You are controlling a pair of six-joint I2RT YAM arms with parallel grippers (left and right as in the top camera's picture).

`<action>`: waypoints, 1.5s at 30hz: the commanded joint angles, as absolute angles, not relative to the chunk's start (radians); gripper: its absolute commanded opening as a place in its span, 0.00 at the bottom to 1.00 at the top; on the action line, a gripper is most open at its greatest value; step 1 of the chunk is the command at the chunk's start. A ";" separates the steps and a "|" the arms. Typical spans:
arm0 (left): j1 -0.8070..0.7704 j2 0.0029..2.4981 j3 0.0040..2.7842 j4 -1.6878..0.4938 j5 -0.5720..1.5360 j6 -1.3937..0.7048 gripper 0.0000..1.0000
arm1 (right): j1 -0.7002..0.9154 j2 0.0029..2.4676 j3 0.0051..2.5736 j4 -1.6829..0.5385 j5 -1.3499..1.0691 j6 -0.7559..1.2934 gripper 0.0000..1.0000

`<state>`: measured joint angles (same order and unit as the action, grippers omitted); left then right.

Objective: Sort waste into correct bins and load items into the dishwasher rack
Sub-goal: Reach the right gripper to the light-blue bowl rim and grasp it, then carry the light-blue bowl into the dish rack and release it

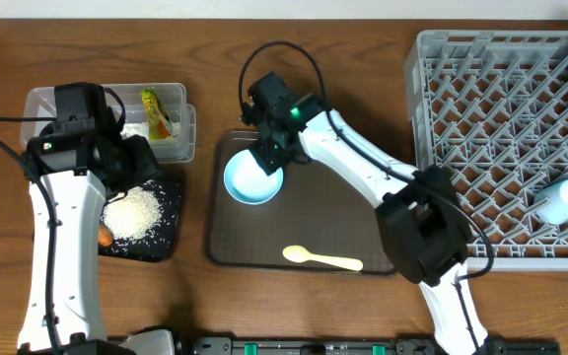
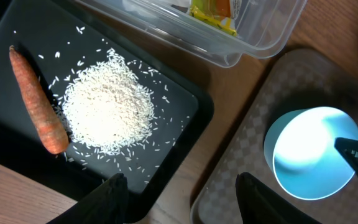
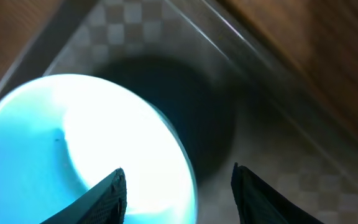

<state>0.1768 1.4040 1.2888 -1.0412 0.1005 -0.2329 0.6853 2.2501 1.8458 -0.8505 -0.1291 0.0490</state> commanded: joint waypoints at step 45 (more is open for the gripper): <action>0.181 1.404 1.286 -1.031 0.089 -0.238 0.59 | 0.356 1.880 1.858 -0.873 0.636 -0.120 0.01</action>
